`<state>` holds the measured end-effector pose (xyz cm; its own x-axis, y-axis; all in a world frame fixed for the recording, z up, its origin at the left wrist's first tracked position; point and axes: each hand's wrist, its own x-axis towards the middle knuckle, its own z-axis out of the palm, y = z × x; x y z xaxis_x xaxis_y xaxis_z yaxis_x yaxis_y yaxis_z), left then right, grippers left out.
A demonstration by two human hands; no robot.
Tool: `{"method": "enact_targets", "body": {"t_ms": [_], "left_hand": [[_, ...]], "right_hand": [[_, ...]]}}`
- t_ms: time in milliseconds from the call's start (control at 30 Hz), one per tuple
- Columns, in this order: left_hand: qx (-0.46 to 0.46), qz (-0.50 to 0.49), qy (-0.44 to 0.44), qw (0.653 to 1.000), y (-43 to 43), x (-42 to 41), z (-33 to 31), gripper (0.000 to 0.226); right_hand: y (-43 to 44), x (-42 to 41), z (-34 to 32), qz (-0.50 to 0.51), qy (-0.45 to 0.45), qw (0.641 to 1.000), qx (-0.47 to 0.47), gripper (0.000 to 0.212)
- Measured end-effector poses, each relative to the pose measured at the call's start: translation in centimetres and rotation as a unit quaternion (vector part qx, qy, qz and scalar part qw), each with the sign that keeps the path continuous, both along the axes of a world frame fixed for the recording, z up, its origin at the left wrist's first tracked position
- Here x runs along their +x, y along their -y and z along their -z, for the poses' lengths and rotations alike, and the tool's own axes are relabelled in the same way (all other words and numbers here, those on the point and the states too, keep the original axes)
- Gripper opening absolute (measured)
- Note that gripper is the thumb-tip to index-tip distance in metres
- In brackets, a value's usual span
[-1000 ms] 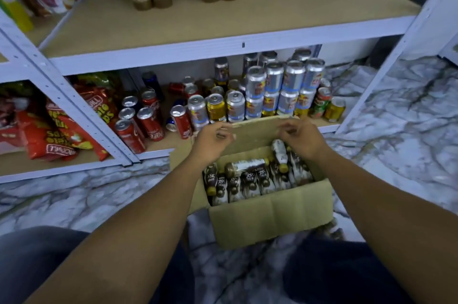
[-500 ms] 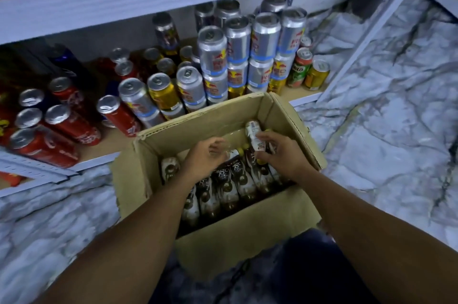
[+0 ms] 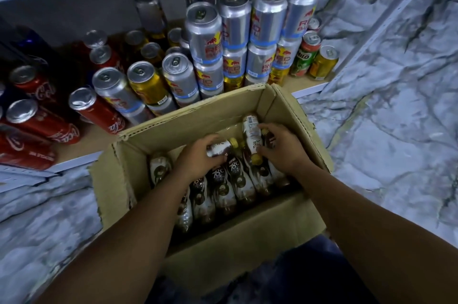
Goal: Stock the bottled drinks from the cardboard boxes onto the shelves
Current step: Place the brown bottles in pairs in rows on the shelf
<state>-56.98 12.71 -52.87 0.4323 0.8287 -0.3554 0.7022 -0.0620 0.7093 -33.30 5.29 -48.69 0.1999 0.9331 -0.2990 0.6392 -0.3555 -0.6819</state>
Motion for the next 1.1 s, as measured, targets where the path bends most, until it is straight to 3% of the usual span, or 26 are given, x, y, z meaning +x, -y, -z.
{"method": "enact_targets", "body": {"t_ms": [133, 333, 567, 733, 1100], "left_hand": [[-0.009, -0.052, 0.049, 0.997, 0.6, -0.8, -0.4, 0.069], [0.0, -0.077, 0.072, 0.994, 1.4, -1.1, -0.8, 0.068], [0.012, -0.103, 0.102, 0.989, 0.9, -1.3, -1.5, 0.077], [0.024, -0.101, 0.139, 0.985, 0.8, -1.1, -3.8, 0.092], [0.092, -0.079, 0.203, 0.972, 3.7, -2.7, -11.3, 0.067]], "right_hand": [[0.0, -0.3, 0.8, -0.009, 0.007, 1.0, -0.015, 0.064], [-0.1, 0.3, 1.7, 0.012, -0.051, 0.997, -0.059, 0.082], [-0.1, 0.1, 1.5, 0.033, -0.086, 0.994, -0.059, 0.088], [0.9, -0.1, 0.3, 0.053, -0.142, 0.988, -0.005, 0.085], [3.8, -0.5, -5.8, 0.051, -0.104, 0.985, 0.131, 0.077]]}}
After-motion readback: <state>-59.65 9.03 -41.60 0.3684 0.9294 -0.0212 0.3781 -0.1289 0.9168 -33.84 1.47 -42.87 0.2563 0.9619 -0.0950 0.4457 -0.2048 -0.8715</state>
